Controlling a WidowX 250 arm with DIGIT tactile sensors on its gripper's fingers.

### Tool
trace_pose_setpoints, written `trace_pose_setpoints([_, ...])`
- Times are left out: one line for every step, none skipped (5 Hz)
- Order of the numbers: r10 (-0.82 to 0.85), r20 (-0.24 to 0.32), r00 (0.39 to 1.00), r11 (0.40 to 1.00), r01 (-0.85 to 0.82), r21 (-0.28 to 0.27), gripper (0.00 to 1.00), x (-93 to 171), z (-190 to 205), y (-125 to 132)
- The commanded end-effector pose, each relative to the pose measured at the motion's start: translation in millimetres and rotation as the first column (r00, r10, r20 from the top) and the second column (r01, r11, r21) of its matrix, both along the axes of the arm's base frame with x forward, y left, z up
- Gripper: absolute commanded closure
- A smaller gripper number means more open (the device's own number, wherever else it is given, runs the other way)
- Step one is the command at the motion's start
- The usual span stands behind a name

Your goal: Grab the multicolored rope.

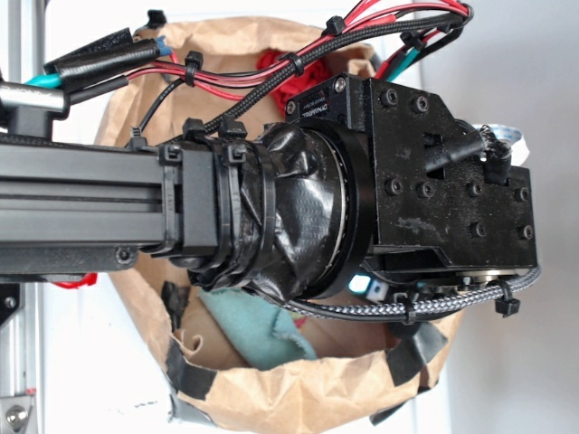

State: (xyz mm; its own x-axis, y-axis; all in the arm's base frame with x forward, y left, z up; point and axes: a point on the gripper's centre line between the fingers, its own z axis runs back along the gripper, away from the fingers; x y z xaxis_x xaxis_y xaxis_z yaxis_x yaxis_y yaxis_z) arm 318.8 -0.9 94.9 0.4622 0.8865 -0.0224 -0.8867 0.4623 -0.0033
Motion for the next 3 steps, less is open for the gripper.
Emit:
trace_pose_setpoints([0.024,0.097,0.995,0.998,-0.029,0.055,0.00,21.7,18.0,9.5])
trace_pose_setpoints([-0.103,0.113,0.988,0.989,0.089,0.122,0.00,29.0,14.6,16.3])
trace_pose_setpoints([-0.103,0.113,0.988,0.989,0.089,0.122,0.00,29.0,14.6,16.3])
